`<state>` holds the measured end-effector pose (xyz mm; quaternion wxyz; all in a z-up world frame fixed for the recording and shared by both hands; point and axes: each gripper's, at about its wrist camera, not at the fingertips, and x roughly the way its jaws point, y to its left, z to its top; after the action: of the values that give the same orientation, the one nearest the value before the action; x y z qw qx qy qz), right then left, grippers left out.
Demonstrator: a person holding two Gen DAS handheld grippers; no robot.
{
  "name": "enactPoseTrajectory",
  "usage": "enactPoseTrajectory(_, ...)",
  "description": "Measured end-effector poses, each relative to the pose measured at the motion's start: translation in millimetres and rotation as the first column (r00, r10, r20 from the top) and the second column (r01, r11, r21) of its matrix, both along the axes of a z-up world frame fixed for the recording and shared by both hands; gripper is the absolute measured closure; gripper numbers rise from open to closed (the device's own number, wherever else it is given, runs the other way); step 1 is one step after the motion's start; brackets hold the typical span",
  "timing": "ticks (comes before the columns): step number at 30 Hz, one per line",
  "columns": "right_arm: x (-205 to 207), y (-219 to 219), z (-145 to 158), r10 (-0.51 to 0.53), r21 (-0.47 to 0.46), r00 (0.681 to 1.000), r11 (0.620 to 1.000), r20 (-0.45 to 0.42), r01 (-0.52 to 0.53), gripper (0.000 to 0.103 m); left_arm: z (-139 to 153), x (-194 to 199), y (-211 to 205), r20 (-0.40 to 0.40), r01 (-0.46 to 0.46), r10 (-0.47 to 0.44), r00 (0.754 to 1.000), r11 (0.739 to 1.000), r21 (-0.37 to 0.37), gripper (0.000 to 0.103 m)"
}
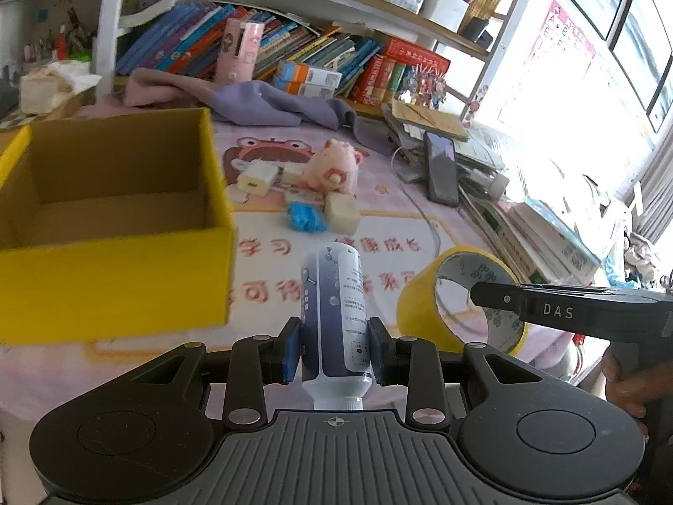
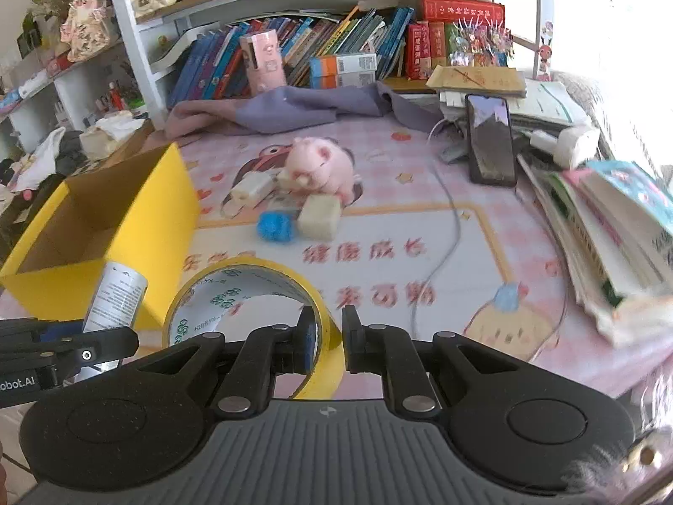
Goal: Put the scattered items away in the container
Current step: 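Lift and carry the bottle and tape roll toward the yellow box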
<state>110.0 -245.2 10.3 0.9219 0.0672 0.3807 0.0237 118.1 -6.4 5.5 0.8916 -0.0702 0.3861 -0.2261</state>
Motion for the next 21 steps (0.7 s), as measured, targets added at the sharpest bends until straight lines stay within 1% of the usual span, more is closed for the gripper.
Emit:
enactPoseTrajectory(5, -28, 32, 4, 0.045, 0.0, 0.999, 0.999, 0.001, -0.045, 0.091, 3, -31, 29, 0.003, -0.039, 0.039, 0.999, 0.999, -0.005, 0.072)
enactPoseTrajectory(8, -40, 51, 8, 0.088, -0.005, 0.996, 0.996, 0.008, -0.088, 0.091, 3, -46, 45, 0.002, -0.087, 0.087, 0.996, 0.996, -0.01, 0.072)
enactPoseTrajectory(11, -48, 65, 10, 0.114, 0.001, 0.993, 0.993, 0.019, -0.114, 0.091, 5, -62, 60, 0.026, -0.147, 0.147, 0.989, 0.989, -0.004, 0.072)
enactPoseTrajectory(14, -54, 76, 11, 0.14, 0.008, 0.99, 0.99, 0.025, -0.141, 0.091, 7, -73, 75, 0.032, -0.192, 0.192, 0.981, 0.981, -0.005, 0.072)
enactPoseTrajectory(21, -64, 109, 13, 0.24, 0.005, 0.97, 0.971, 0.039, -0.24, 0.091, 10, -95, 96, 0.044, -0.232, 0.232, 0.972, 0.973, 0.001, 0.072)
